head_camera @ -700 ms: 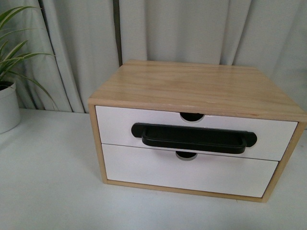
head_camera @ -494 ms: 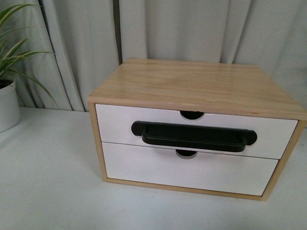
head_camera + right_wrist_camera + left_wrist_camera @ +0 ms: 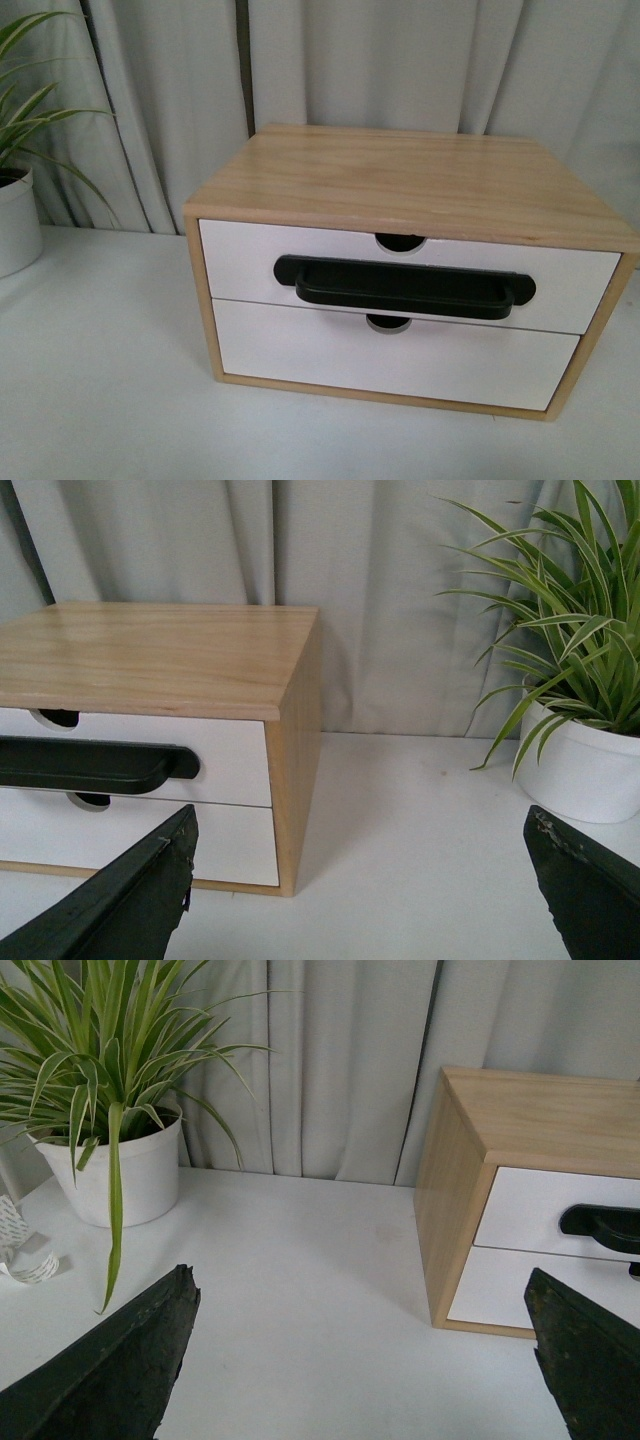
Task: Pull drawer
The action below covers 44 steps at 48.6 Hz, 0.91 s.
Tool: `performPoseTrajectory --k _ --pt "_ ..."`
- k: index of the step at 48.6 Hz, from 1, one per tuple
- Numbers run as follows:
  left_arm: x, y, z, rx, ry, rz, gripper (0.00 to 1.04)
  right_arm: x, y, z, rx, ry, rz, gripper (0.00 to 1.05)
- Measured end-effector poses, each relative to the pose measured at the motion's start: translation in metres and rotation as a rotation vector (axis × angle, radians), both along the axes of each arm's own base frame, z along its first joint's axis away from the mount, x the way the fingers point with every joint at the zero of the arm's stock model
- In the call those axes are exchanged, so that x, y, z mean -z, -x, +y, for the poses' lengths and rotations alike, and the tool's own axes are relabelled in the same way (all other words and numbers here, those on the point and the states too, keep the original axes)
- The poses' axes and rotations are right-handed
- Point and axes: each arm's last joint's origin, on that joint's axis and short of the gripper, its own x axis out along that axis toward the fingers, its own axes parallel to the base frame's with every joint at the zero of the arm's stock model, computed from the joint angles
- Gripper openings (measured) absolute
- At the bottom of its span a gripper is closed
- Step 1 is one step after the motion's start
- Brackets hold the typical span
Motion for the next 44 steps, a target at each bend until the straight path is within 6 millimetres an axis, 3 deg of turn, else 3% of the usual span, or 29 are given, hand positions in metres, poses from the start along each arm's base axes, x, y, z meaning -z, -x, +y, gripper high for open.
performPoseTrajectory --k 36,40,44 --pt "-0.0003 0.0001 0.0000 -0.014 0.001 -0.005 0.99 0.0000 0.0000 0.0000 0.000 0.000 0.000 0.96" --pt "-0.0036 0.0002 -0.0014 -0.087 0.009 -0.039 0.99 0.0031 -0.0011 0.0000 -0.101 -0.033 0.054 0.96" --pt "-0.0011 -0.0034 -0.0059 -0.019 0.017 0.003 0.99 0.0050 -0.0055 -0.0022 -0.169 -0.036 0.116 0.96"
